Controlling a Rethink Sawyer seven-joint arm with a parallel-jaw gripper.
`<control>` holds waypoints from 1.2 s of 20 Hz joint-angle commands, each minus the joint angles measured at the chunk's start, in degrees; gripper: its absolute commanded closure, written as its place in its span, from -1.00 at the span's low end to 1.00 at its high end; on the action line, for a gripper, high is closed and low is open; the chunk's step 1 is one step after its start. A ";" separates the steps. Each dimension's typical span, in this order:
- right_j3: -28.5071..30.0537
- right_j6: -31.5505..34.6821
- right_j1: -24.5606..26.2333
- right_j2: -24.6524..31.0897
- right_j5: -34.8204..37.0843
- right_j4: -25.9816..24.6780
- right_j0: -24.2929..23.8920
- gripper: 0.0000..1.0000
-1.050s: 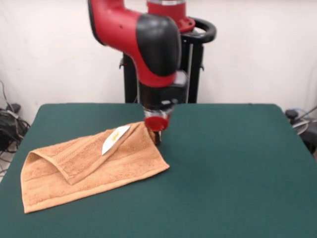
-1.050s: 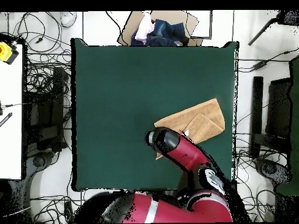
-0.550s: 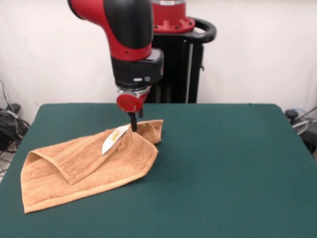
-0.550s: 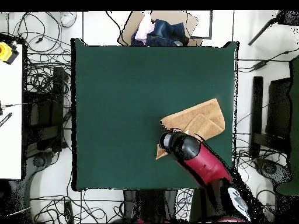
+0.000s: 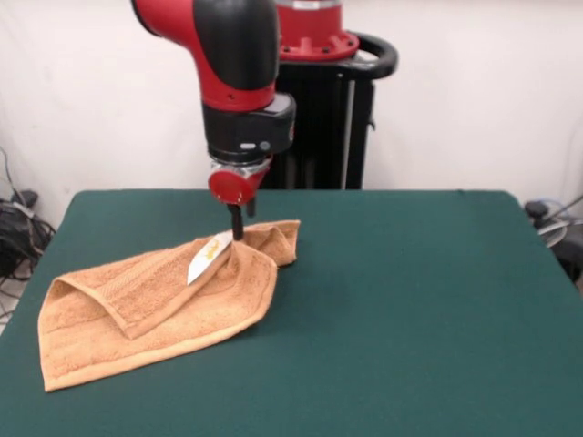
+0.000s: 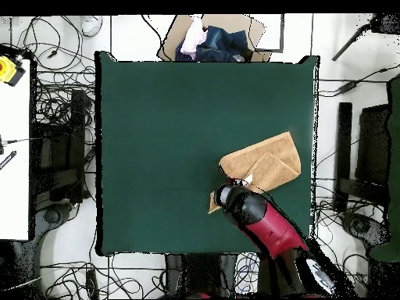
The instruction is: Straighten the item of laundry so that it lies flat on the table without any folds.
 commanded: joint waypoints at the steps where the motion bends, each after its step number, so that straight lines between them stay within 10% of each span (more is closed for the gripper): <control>1: 3.39 5.19 3.38 7.84 -4.67 -0.85 -0.51 -1.00; 24: 1.83 4.19 4.78 5.65 -6.81 -2.11 1.84 -1.00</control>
